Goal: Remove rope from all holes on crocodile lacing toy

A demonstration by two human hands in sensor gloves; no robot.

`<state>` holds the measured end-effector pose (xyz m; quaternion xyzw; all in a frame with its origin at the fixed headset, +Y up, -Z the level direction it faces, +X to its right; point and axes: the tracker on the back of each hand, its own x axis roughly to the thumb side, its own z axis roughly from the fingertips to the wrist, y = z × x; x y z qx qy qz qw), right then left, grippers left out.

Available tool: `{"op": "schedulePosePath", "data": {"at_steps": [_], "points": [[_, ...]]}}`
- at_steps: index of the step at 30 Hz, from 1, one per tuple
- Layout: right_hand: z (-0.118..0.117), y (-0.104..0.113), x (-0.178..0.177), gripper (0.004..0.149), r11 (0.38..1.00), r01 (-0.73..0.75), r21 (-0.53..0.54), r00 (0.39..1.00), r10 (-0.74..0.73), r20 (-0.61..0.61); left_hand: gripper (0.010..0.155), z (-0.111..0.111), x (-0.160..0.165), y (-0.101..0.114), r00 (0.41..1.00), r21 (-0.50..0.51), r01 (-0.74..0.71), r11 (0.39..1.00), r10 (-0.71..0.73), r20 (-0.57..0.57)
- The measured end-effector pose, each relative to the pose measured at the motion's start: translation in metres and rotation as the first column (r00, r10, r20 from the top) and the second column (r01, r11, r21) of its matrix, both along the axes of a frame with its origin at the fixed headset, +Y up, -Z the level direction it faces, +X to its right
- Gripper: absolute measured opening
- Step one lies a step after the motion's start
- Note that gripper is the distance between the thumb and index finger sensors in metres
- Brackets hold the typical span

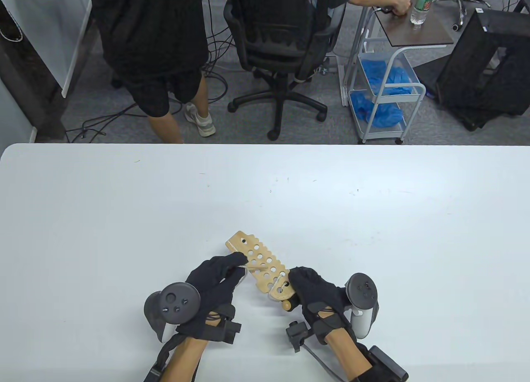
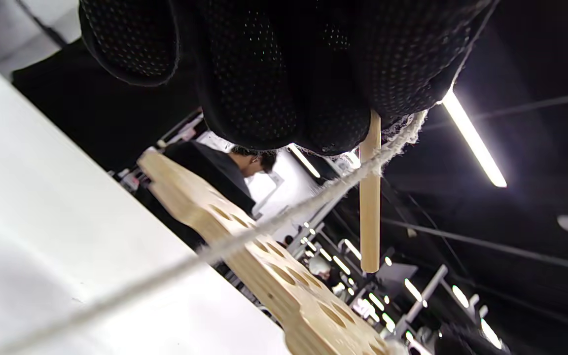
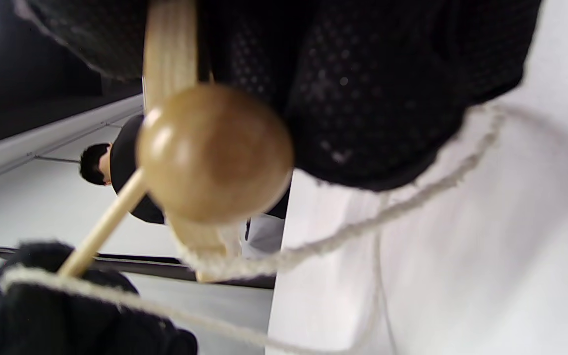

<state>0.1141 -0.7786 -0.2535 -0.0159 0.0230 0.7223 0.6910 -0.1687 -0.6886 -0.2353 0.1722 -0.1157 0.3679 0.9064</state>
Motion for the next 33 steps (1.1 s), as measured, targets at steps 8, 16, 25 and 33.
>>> {"op": "schedulePosePath", "data": {"at_steps": [8, 16, 25, 33], "points": [[0.003, 0.003, -0.01, 0.047, 1.0, -0.002, 0.015, 0.998, 0.003, -0.057, 0.039, 0.007, 0.017, 0.003, 0.986, 0.065, 0.16, 0.985, -0.163, 0.034], [0.004, 0.004, -0.011, 0.047, 1.0, -0.003, 0.014, 0.998, 0.004, -0.059, 0.04, 0.012, 0.027, 0.005, 0.967, 0.116, 0.235, 0.965, -0.244, 0.076], [0.004, 0.01, -0.017, 0.048, 0.998, -0.025, 0.054, 0.993, 0.031, -0.112, 0.04, 0.015, 0.04, 0.002, 0.932, 0.14, 0.335, 0.932, -0.349, 0.099], [0.004, 0.011, -0.015, 0.048, 0.998, -0.024, 0.059, 0.994, 0.03, -0.104, 0.043, 0.013, 0.042, 0.001, 0.934, 0.127, 0.312, 0.941, -0.329, 0.137]]}}
